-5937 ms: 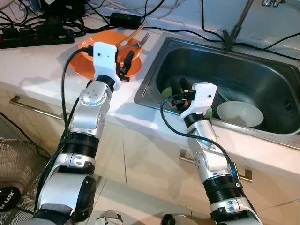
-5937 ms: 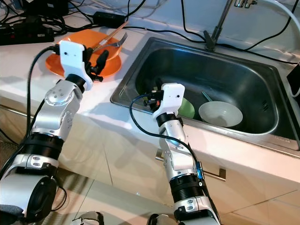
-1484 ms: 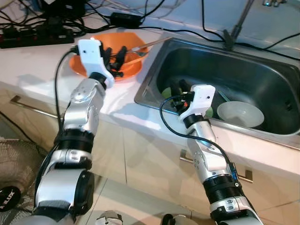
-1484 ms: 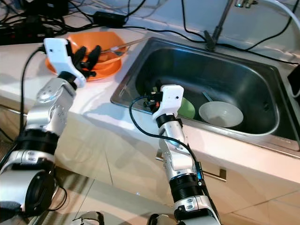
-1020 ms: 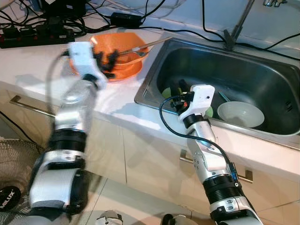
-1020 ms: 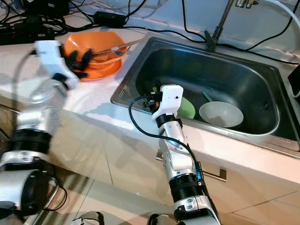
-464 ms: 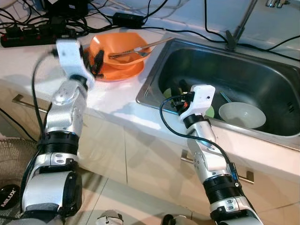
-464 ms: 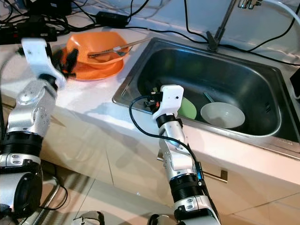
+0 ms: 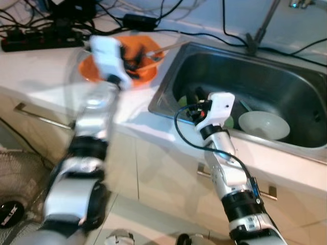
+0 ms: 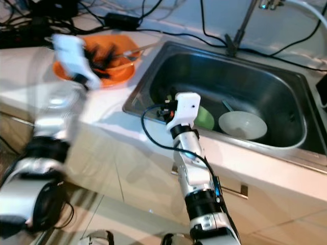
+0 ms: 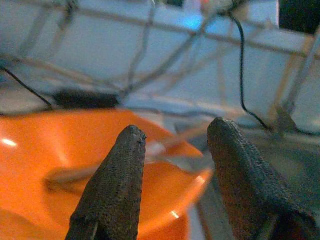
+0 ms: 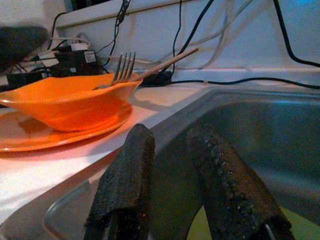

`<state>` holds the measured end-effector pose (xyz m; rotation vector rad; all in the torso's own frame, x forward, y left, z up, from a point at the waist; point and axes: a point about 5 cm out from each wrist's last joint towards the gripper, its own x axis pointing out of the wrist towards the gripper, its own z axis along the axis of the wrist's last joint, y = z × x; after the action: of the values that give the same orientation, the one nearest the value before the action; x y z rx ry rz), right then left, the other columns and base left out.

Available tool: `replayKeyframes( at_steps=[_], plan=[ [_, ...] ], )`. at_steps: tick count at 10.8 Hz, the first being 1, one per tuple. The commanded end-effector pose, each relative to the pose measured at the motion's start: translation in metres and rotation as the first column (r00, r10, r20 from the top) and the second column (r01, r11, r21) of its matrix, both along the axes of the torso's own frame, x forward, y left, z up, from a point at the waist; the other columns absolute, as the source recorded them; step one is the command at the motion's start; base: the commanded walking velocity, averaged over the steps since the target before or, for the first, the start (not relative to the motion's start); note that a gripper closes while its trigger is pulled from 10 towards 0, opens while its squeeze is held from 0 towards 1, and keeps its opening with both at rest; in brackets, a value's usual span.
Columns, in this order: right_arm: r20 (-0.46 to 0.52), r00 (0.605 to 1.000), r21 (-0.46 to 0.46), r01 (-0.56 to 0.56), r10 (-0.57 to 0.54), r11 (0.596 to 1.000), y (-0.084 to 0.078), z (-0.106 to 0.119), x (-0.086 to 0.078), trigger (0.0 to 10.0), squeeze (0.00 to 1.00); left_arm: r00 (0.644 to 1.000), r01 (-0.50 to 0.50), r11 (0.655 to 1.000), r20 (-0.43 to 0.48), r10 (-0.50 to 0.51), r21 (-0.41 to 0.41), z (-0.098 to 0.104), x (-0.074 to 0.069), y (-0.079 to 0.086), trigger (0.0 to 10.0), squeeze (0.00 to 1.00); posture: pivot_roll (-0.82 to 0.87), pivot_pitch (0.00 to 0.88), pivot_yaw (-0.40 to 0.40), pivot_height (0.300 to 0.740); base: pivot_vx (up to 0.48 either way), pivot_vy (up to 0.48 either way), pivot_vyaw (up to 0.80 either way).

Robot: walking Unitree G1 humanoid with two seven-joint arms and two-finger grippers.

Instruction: Kitchen organization

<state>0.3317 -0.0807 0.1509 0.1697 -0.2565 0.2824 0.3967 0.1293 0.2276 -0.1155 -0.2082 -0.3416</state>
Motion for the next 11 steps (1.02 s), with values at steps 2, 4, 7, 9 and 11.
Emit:
replayKeyframes(
  at_steps=[2,4,7,9,11],
  plan=[
    [-0.002,1.000,-0.002,0.019,-0.019,1.000,-0.003,-0.002,0.000,10.0,0.00,0.998,0.026,1.000,-0.054,-0.025,0.001,-0.010,0.003,-0.008,10.0,0.00,0.10,0.075,-0.039,0.740,0.000,0.000,0.00],
    [-0.003,1.000,0.001,0.021,-0.021,1.000,-0.003,-0.002,-0.001,10.0,0.00,0.997,0.003,1.000,-0.079,-0.005,-0.023,-0.014,0.004,-0.002,10.0,0.00,0.10,0.075,-0.039,0.740,0.000,0.000,0.00],
    [-0.004,1.000,0.002,0.022,-0.022,1.000,-0.003,-0.002,0.000,10.0,0.00,0.995,-0.054,0.998,-0.090,0.050,-0.036,-0.016,0.005,0.014,10.0,0.00,0.11,0.075,-0.039,0.740,0.000,0.000,0.00],
    [-0.004,1.000,0.002,0.023,-0.023,1.000,-0.003,-0.002,0.000,10.0,0.00,0.990,-0.107,0.994,-0.094,0.104,-0.026,-0.018,0.005,0.028,10.0,0.00,0.10,0.073,-0.038,0.740,0.000,0.000,0.00],
    [-0.005,1.000,0.001,0.023,-0.023,1.000,-0.003,-0.003,0.000,10.0,0.00,0.983,-0.164,0.986,-0.088,0.162,-0.017,-0.018,0.001,0.046,10.0,0.00,0.11,0.073,-0.039,0.740,0.000,0.000,0.00]
  ],
)
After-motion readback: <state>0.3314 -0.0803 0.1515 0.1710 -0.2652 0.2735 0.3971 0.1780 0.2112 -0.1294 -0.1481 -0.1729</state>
